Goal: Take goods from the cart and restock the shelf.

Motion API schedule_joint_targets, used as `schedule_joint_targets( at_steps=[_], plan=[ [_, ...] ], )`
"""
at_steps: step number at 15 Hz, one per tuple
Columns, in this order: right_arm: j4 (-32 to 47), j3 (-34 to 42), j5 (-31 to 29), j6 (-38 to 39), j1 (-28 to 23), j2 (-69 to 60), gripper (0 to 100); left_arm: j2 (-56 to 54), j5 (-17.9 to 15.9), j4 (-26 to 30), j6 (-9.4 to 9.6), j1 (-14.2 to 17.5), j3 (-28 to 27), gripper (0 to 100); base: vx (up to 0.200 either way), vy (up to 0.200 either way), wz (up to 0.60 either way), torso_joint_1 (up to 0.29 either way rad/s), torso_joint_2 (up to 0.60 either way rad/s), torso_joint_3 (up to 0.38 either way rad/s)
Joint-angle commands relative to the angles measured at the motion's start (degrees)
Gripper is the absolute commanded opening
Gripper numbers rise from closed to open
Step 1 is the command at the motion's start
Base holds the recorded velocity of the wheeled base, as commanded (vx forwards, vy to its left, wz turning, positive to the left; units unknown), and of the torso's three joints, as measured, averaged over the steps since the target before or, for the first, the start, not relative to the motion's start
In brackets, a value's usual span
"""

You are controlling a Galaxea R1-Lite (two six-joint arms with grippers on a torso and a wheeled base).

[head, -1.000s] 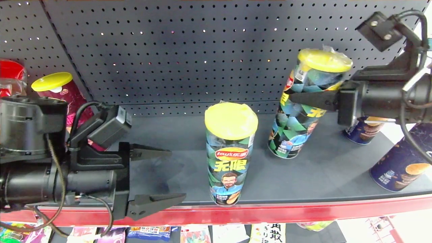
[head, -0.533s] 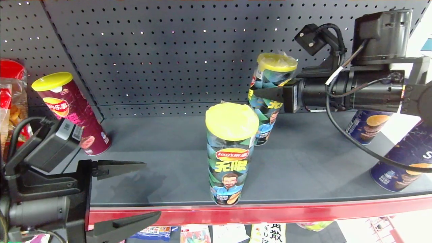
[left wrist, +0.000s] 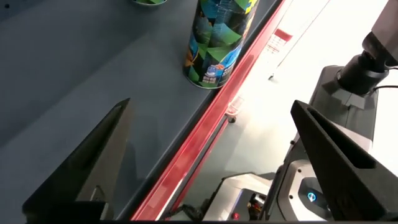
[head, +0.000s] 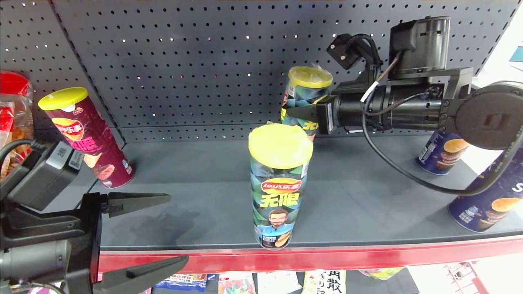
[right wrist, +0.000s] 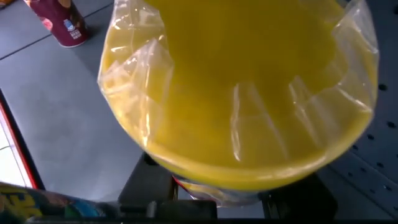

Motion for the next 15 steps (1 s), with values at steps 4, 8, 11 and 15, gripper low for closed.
schedule_joint_targets(
  at_steps=[4, 8, 11, 15],
  plan=[
    [0.11, -0.63, -0.07, 0.05, 0.33, 1.43, 0, 0.3, -0.05, -0.04, -0.07, 0.01, 0.02, 100, 0.0, 0.0, 0.0, 0.0, 0.0, 0.0],
    [0.38, -0.19, -0.07, -0.04, 0.51, 1.07, 0, 0.48, -0.05, -0.04, -1.03, 0.01, -0.06, 100, 0.0, 0.0, 0.0, 0.0, 0.0, 0.0],
    [0.55, 1.22, -0.07, 0.05, 1.65, 0.28, 0, 0.65, -0.05, -0.04, -1.21, 0.01, -0.06, 100, 0.0, 0.0, 0.0, 0.0, 0.0, 0.0],
    [0.55, 1.13, -0.25, 0.05, 2.35, 0.37, 100, 0.65, -0.05, -0.04, -1.21, 0.01, -0.06, 100, 0.0, 0.0, 0.0, 0.0, 0.0, 0.0]
  ],
)
